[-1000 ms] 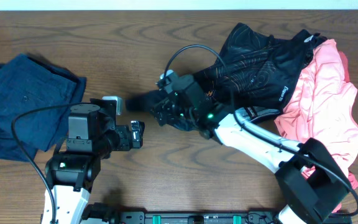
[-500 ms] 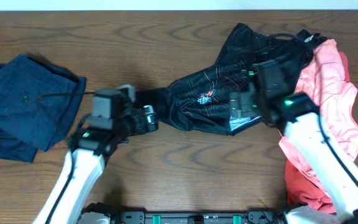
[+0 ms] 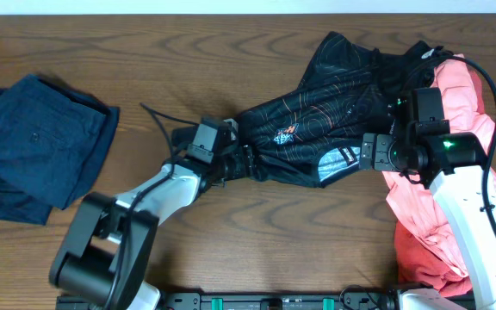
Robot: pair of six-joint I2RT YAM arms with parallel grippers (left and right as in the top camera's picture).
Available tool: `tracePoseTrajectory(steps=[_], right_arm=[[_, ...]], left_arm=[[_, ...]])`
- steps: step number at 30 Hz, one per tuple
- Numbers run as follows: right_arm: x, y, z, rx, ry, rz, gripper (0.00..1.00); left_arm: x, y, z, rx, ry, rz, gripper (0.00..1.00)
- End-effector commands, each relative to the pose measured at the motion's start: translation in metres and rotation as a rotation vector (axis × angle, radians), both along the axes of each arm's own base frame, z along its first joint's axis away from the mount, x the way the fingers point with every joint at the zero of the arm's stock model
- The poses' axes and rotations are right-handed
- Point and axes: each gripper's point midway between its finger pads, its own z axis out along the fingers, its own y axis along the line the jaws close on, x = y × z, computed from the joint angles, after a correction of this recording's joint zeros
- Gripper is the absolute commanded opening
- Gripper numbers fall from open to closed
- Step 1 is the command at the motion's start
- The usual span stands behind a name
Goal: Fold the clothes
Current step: 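Grasp the jersey's left end with the left gripper and pull it left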
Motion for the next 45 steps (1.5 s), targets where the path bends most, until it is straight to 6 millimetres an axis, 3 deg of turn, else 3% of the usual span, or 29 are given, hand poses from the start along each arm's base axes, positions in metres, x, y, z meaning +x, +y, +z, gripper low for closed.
tracePoseTrajectory(steps=[1, 2, 6, 11, 15, 17, 19, 21, 27, 31, 39, 45], right_arm=[[-0.001, -0.004, 0.005, -0.001, -0.012, -0.019, 0.99], [-0.001, -0.004, 0.005, -0.002, -0.009, -0.02, 0.99], [-0.006, -0.007, 0.003, -0.006, 0.013, -0.028, 0.99], [-0.007, -0.02, 0.003, -0.015, 0.016, -0.069, 0.99], [-0.006, -0.027, 0.003, -0.014, 0.012, -0.093, 0.99], [-0.006, -0.027, 0.003, -0.014, 0.012, -0.093, 0.99], [-0.006, -0.027, 0.003, -0.014, 0.013, -0.093, 0.99], [-0.007, -0.027, 0.003, -0.015, 0.016, -0.092, 0.99], [-0.007, -0.027, 0.003, -0.014, 0.017, -0.093, 0.99], [-0.009, -0.027, 0.002, -0.015, 0.024, -0.092, 0.99], [-0.015, -0.027, 0.0, -0.018, 0.051, -0.092, 0.99], [-0.016, -0.027, 0.0, -0.018, 0.054, -0.092, 0.99]], left_arm=[[0.0, 0.01, -0.019, 0.058, 0.021, 0.021, 0.19], [0.006, 0.018, -0.018, 0.084, 0.001, 0.036, 0.06], [0.046, 0.06, 0.008, 0.124, -0.089, 0.13, 0.06], [0.112, 0.156, 0.085, 0.11, -0.191, 0.389, 0.06], [0.141, 0.222, 0.138, 0.107, -0.259, 0.537, 0.07], [0.144, 0.238, 0.15, 0.104, -0.27, 0.567, 0.37], [0.139, 0.242, 0.146, 0.102, -0.244, 0.575, 0.56], [0.127, 0.229, 0.136, 0.066, -0.17, 0.536, 0.66], [0.079, 0.144, 0.095, -0.004, 0.065, 0.326, 0.75], [0.064, 0.093, 0.067, 0.024, 0.125, 0.197, 0.76], [0.062, 0.02, 0.003, 0.074, 0.155, 0.072, 0.76], [0.074, -0.017, -0.018, 0.044, 0.081, 0.019, 0.75]])
